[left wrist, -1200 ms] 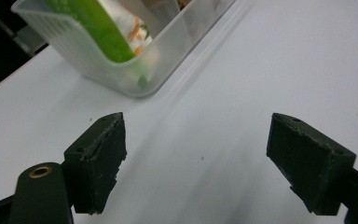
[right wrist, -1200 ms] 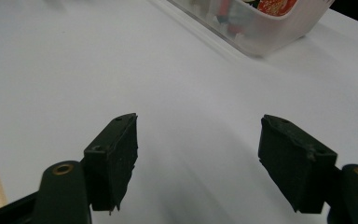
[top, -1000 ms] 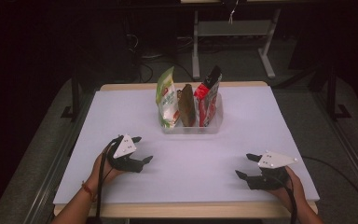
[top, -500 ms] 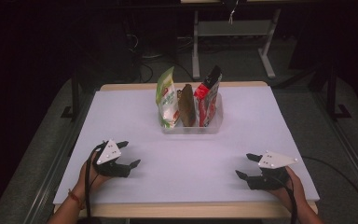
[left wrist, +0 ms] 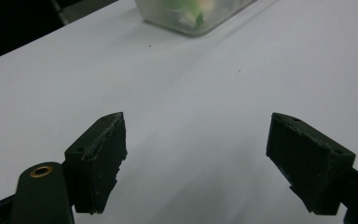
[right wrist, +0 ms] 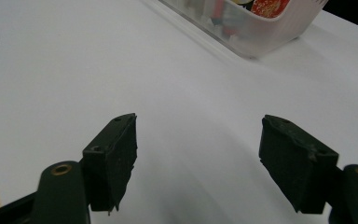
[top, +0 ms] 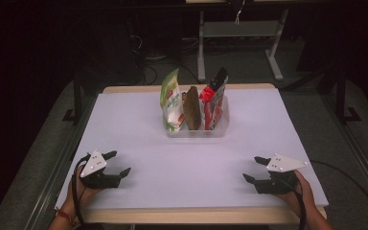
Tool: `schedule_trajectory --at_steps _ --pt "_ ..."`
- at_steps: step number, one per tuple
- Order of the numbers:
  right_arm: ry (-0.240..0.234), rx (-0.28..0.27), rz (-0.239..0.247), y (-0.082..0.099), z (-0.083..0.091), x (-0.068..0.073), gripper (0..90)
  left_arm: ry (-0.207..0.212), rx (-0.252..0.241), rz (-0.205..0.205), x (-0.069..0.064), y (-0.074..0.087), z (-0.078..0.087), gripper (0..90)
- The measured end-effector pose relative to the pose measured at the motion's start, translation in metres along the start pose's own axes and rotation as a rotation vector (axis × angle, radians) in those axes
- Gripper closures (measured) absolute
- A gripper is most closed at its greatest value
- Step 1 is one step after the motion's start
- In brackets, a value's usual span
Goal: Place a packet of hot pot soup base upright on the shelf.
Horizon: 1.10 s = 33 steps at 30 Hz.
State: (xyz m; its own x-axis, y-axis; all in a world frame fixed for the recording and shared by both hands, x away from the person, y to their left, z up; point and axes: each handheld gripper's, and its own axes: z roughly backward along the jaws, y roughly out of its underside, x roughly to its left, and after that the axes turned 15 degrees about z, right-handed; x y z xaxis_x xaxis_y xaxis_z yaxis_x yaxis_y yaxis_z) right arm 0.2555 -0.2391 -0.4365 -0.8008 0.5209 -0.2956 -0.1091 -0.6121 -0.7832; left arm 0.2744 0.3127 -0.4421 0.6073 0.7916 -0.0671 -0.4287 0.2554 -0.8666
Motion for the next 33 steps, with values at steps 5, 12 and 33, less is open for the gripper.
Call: schedule_trajectory --at_steps 5,12,33 --pt "0.0 -0.002 0.001 0.0 0.0 -0.001 27.1 0.002 -0.033 0.054 0.004 0.006 0.008 19.1" --pt "0.003 -0.004 -0.006 0.002 0.001 -0.003 27.2 0.0 -0.088 0.064 0.001 0.006 0.019 20.3" --pt "0.01 -0.002 0.005 0.002 0.005 -0.001 27.2 0.017 -0.101 0.057 -0.002 0.005 0.023 20.8"
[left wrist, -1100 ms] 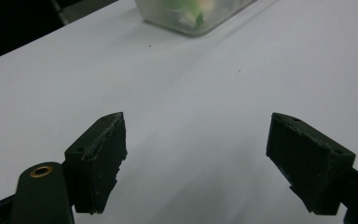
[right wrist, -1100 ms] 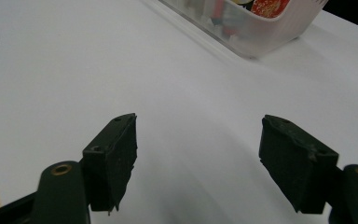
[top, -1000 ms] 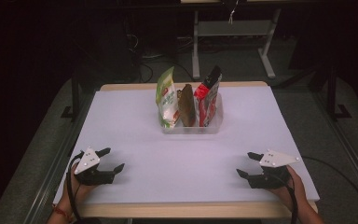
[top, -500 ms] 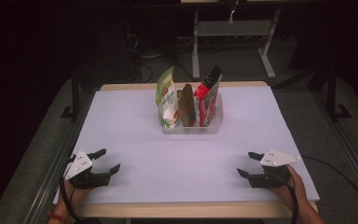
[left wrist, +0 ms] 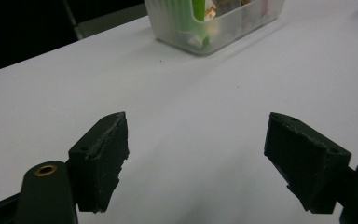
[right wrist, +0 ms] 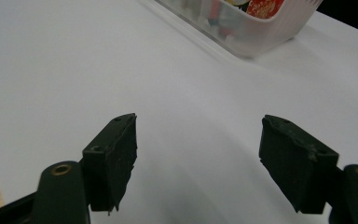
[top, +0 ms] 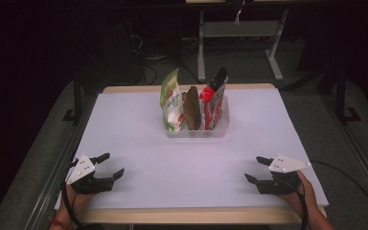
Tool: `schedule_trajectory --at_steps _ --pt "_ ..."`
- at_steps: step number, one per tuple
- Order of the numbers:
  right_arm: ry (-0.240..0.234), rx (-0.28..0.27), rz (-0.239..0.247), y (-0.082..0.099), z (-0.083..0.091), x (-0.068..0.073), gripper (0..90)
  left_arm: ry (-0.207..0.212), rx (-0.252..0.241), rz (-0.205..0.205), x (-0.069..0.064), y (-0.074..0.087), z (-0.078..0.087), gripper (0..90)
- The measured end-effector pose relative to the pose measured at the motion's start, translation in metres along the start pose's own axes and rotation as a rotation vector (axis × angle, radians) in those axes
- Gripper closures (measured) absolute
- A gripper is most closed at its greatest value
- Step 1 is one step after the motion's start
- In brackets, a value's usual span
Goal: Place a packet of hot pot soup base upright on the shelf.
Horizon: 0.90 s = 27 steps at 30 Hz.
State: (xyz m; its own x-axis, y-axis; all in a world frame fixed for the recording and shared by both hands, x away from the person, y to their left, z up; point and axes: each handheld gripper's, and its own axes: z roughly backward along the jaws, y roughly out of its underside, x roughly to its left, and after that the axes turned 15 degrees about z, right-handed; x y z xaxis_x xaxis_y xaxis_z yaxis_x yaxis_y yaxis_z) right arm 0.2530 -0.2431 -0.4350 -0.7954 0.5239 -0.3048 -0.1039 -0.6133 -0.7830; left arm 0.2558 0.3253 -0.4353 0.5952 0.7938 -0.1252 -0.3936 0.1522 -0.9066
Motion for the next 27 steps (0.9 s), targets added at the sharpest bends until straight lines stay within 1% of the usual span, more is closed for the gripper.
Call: schedule_trajectory --at_steps 2,4,5,10,17,27 --pt "-0.003 0.006 -0.001 0.0001 -0.0006 0.0005 27.2 0.004 -0.009 0.005 -0.0004 -0.0006 0.0015 20.9" --pt "-0.001 0.01 0.001 -0.0001 -0.0004 0.0011 27.2 0.008 -0.018 0.002 -0.0011 -0.0011 0.0022 21.0" --pt "-0.002 0.01 0.001 -0.0003 -0.0001 0.0015 27.1 0.006 -0.016 -0.002 -0.0011 -0.0015 0.0019 21.0" --pt "0.002 0.012 -0.002 0.0014 0.0018 0.0018 27.2 0.014 -0.01 0.002 -0.0005 -0.0025 -0.0015 20.9" --pt "0.01 0.016 -0.016 0.0044 0.0048 0.0013 27.2 0.015 -0.007 -0.008 -0.0006 -0.0036 -0.0047 20.9" --pt "0.006 0.019 -0.014 0.005 0.0044 0.0015 27.2 0.012 0.007 -0.013 -0.0011 -0.0032 -0.0067 20.8"
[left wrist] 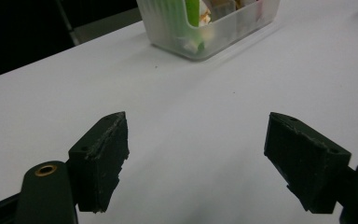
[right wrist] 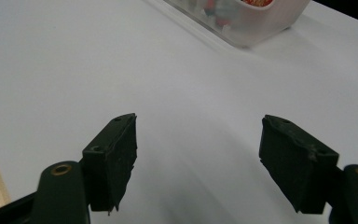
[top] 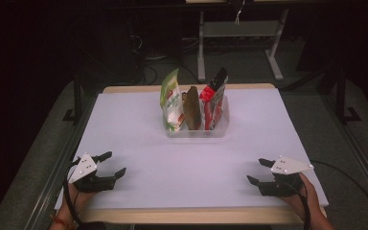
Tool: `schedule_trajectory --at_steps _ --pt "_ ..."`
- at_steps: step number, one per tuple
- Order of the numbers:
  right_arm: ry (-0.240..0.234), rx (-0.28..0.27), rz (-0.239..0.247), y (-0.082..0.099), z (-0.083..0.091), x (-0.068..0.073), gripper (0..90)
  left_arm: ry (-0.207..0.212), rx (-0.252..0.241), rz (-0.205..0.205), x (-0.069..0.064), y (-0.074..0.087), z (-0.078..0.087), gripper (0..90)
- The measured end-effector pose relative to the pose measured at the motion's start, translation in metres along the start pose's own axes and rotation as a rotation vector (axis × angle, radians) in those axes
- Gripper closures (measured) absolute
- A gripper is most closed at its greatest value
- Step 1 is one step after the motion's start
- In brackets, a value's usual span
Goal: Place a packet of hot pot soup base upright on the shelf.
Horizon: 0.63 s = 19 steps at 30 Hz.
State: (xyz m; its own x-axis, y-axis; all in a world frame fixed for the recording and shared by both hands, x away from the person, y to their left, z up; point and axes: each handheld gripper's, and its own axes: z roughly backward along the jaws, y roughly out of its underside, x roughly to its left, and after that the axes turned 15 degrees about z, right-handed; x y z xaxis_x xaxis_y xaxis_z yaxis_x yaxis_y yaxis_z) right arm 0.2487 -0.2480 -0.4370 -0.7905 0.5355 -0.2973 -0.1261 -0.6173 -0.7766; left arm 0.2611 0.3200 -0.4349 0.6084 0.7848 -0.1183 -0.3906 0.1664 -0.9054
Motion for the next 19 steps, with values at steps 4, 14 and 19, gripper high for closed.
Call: schedule_trajectory --at_steps 4,14,19 --pt "-0.005 0.003 -0.006 0.0008 -0.0018 -0.0006 27.0 -0.002 0.013 -0.014 -0.0023 0.0001 -0.002 20.8" --pt "-0.007 0.003 -0.015 0.0025 -0.0022 -0.0017 27.0 -0.01 0.004 -0.006 -0.0005 -0.0004 -0.0023 20.8" --pt "-0.014 0.005 -0.012 0.0028 -0.0029 0.0 27.0 -0.015 0.001 -0.004 0.0002 -0.0016 -0.0036 20.8"
